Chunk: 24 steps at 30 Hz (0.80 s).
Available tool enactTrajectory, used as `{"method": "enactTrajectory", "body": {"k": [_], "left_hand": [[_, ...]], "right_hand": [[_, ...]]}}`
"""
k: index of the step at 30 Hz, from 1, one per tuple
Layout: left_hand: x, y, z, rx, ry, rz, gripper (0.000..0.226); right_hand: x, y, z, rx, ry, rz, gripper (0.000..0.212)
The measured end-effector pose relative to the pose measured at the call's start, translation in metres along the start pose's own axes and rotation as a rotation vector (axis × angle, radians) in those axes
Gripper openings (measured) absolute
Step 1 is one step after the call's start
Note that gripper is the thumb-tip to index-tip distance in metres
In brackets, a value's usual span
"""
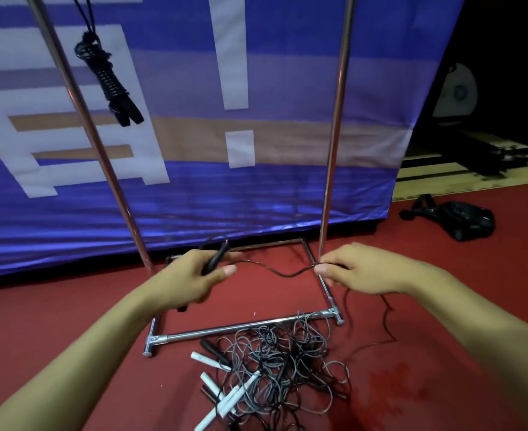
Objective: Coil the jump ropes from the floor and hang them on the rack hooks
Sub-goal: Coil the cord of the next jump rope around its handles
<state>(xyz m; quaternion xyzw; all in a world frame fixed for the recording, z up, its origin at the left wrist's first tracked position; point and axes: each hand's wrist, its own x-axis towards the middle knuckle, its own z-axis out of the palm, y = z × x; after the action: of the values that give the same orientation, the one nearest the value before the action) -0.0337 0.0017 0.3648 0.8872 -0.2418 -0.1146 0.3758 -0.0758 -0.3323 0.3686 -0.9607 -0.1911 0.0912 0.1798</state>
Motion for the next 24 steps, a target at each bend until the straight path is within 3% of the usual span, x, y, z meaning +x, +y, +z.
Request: {"method": "enactTrajectory", "body": {"k": [3,7,12,19,24], "left_hand": [[0.007,0.025,0.026,-0.148,-0.009,0.075,0.030],[0.012,0.042,0.044,-0.011,-0.050,0.176,0.012],[0.006,0.039,0.041,-0.129,-0.156,0.103,0.027],[0.018,0.030,0.053,0.018,0.000,0.218,0.027],[0.023,-0.021,0.012,0.185,0.125,0.093,0.037]], "right_hand": [[0.011,-0.024,0.007,-0.018,0.030,-0.066,0.038],[0.018,-0.040,0.014,0.002,0.094,-0.112,0.037],[0.006,-0.036,0.009,0.104,0.141,-0.084,0.039],[0.003,-0.044,0.014,0.149,0.082,-0.094,0.036],[0.000,0.003,0.011,0.019,-0.150,0.149,0.051]]}}
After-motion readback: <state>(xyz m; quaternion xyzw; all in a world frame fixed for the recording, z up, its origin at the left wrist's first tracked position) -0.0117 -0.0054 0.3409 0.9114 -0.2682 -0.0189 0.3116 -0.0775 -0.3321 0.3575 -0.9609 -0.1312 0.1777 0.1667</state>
